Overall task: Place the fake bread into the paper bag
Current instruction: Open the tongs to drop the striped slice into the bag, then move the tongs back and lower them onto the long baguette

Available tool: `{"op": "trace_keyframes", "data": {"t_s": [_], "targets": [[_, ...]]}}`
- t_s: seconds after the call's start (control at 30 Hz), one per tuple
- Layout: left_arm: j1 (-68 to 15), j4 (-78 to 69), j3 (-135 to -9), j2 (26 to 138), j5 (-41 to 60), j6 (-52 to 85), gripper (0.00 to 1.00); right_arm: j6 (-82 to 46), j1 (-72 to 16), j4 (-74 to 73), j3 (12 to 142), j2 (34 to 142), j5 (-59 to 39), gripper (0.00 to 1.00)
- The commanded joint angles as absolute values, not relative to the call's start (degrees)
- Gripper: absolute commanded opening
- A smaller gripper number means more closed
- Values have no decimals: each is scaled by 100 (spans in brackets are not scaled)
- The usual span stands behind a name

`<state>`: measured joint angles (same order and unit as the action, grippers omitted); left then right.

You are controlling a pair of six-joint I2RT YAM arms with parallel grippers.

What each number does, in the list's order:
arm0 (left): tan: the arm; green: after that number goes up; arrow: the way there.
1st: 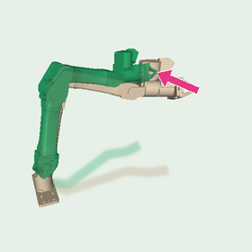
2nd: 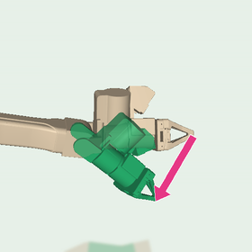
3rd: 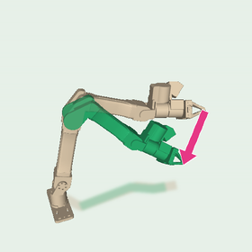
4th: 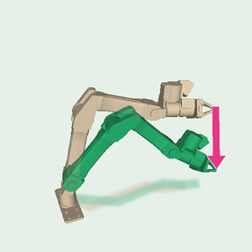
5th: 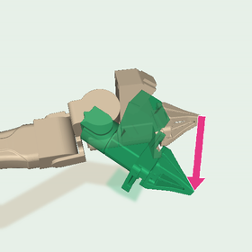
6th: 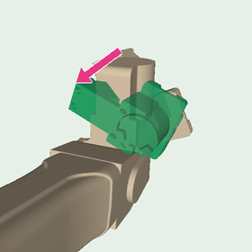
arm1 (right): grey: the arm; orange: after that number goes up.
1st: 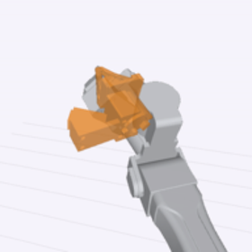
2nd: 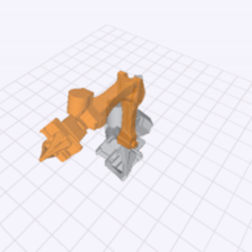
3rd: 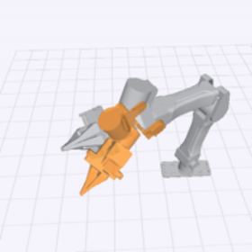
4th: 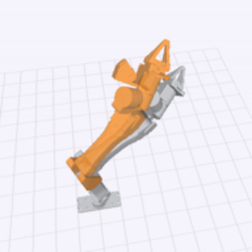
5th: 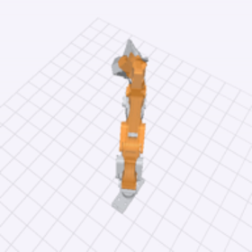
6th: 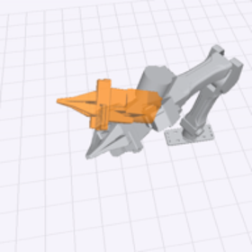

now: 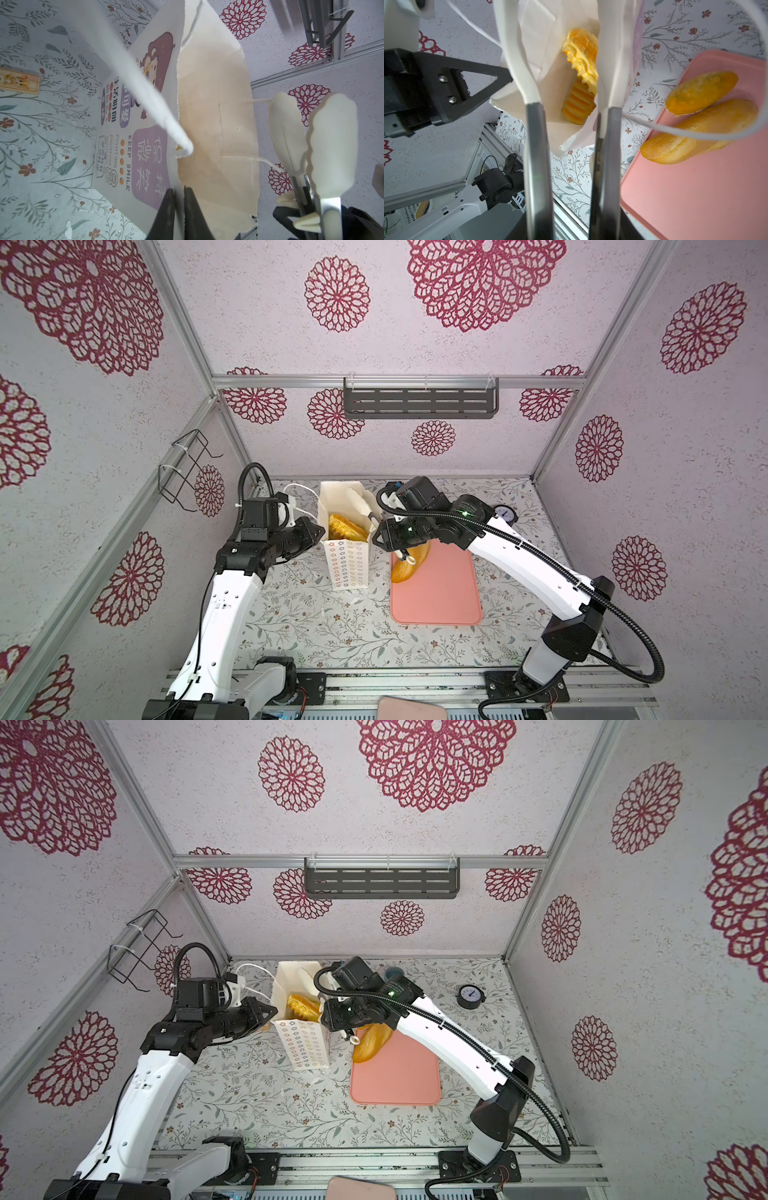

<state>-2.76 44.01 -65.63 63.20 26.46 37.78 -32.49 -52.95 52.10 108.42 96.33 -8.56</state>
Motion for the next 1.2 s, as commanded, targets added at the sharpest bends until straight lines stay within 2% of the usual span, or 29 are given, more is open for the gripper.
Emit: {"op": "trace_keyframes", "data": {"t_s": [0.0,0.27,0.5,0.77,1.17], "targets": [[-325,4383,-6556,6248,2655,3759,13,-3189,-5324,4898,10919,9119,-599,41],[-325,4413,-6574,6202,2623,3738,13,-3126,-5206,5043,10852,8647,-82,39],[-325,4403,-6627,6242,2675,3743,13,-3263,-4728,5020,10092,7807,86,38],[-325,4386,-6633,6234,2707,3722,13,-3550,-3841,4847,8535,6623,-271,38],[-325,4408,-6570,6159,2699,3689,13,-4178,-3647,3957,6035,6067,-1138,39]]}}
